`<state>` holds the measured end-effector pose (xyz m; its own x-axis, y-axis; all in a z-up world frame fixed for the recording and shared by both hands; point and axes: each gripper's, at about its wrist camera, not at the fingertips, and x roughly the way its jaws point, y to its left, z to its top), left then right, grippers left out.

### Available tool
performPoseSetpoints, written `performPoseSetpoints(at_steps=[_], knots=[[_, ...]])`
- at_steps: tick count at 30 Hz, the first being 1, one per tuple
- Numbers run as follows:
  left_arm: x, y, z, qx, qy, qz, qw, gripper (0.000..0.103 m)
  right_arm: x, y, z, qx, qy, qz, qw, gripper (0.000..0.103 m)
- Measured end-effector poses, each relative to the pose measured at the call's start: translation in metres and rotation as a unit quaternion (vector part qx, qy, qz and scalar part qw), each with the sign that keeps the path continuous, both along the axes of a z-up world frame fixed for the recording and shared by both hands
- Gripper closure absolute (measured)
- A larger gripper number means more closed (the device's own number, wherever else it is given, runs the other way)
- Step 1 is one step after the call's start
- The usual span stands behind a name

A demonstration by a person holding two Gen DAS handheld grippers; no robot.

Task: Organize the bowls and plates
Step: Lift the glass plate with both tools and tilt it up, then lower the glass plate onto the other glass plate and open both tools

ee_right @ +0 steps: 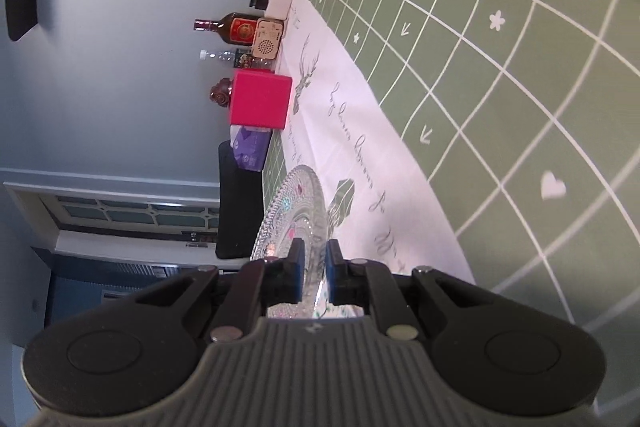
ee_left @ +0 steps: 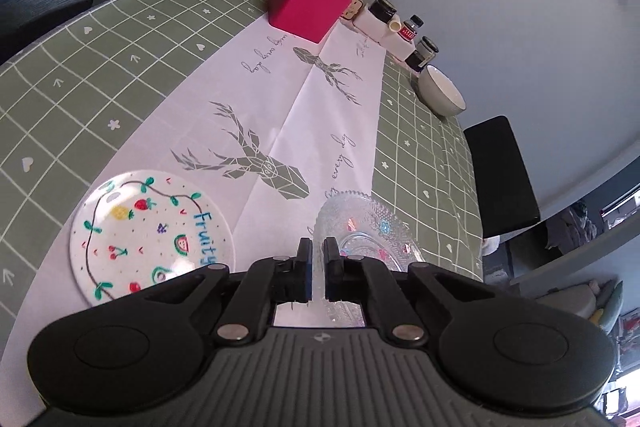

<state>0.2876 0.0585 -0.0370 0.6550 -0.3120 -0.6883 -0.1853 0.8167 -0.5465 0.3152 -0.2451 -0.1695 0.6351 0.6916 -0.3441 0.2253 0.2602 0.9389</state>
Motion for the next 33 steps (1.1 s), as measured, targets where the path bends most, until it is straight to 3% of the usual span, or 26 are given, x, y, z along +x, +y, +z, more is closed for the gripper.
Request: performPoseSetpoints(at_steps=[3,7,10,15,17,21,28,33], knots=[[-0.028,0.014,0.011,-0.039,0.01,0.006,0.9992,0.099,-0.026,0.0,0.022,-0.012,-0.019,0.017,1.0,0.094],[-0.064,0.018,0.028,-0.028,0.006,-0.008,0.9995,0.098,-0.061,0.004,0.043,-0.01,-0.035,0.014,0.999,0.094],[-0.087,0.023,0.032,-0.042,0.016,-0.023,0.9987,0.098,-0.089,0.005,0.058,-0.02,-0.037,0.014,0.999,0.094],[-0.126,0.022,0.028,-0.05,0.034,-0.055,0.9966,0.096,-0.141,0.002,0.085,-0.065,-0.056,0.011,0.996,0.094],[-0.143,0.018,0.027,-0.034,0.029,-0.076,0.9961,0.096,-0.161,0.0,0.089,-0.078,-0.058,0.009,0.995,0.094],[-0.176,0.011,0.021,-0.011,0.034,-0.11,0.9933,0.096,-0.2,-0.006,0.078,-0.079,-0.044,0.006,0.996,0.095],[-0.224,0.003,-0.01,0.024,0.054,-0.157,0.9859,0.095,-0.266,-0.011,0.033,-0.058,0.005,-0.003,0.998,0.096],[-0.242,0.004,-0.029,0.022,0.046,-0.167,0.9847,0.095,-0.29,-0.011,0.008,-0.04,0.022,-0.014,0.999,0.096]])
